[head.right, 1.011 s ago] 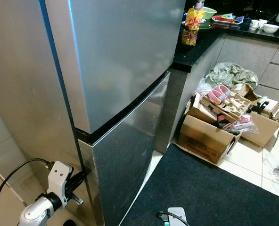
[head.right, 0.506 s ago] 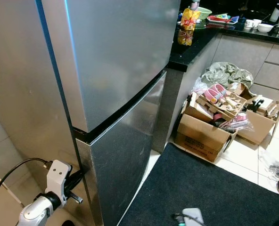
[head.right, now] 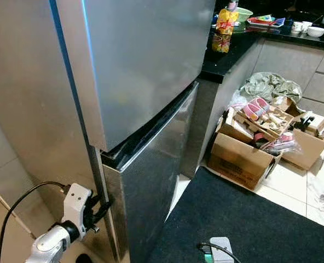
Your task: Restocking fridge
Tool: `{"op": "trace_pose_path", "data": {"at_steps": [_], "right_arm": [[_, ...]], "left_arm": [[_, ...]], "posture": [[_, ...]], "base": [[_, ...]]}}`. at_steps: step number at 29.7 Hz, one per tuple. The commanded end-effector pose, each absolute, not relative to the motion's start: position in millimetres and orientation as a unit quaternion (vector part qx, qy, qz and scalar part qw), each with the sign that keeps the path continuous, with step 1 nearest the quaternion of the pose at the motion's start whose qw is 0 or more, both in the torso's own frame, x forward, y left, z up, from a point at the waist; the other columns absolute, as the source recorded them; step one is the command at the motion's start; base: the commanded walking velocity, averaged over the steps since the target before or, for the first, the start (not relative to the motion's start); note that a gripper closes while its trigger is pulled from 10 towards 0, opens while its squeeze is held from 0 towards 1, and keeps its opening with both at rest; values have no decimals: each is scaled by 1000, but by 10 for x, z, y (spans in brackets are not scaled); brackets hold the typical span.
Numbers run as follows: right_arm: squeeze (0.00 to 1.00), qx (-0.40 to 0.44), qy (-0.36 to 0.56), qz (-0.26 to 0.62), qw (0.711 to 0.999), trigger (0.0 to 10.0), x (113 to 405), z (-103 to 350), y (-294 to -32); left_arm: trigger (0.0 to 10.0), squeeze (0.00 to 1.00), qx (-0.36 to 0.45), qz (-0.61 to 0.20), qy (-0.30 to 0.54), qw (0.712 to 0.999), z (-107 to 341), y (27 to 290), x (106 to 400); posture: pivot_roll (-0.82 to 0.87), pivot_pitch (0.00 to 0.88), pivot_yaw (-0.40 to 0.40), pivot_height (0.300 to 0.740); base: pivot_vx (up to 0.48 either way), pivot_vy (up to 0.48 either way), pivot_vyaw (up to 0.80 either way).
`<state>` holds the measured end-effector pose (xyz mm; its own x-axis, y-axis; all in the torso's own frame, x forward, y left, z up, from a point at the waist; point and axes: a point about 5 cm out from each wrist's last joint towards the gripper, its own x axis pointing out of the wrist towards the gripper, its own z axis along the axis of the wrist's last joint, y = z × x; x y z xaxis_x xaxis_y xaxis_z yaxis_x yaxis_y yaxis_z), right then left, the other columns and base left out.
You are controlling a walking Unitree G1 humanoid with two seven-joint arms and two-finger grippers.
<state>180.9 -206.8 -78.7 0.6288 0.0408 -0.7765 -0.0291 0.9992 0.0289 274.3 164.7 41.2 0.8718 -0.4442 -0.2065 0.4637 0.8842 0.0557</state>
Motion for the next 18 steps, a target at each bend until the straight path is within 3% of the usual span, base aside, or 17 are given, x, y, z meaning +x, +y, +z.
{"op": "trace_pose_path", "data": {"at_steps": [1,5,6,7,9,18], "right_arm": [[0,6,433,14,901,10000,1787,-792,-2100],[0,6,439,12,898,10000,1758,-807,-2105],[0,6,443,12,896,10000,1738,-818,-2106],[0,6,447,11,895,10000,1720,-827,-2108],[0,5,451,11,893,10000,1698,-838,-2112],[0,5,457,7,890,10000,1661,-849,-2145]], "left_arm": [[10000,1000,47,-219,76,972,515,1684,2807],[10000,1000,11,-274,73,959,551,1572,2756],[10000,243,-65,-358,98,926,584,1441,2636],[10000,0,-129,-441,110,882,656,1318,2496],[10000,0,-185,-516,119,828,762,1199,2339],[10000,0,-187,-531,123,818,798,1183,2339]], "posture": [[-13,51,-23,734],[-15,54,-25,734],[-15,54,-28,734],[-18,54,-26,734],[-18,54,-26,734],[-21,54,-23,734]], "base": [[0,0,0],[0,0,0],[0,0,0],[0,0,0],[0,0,0],[0,0,0]]}}
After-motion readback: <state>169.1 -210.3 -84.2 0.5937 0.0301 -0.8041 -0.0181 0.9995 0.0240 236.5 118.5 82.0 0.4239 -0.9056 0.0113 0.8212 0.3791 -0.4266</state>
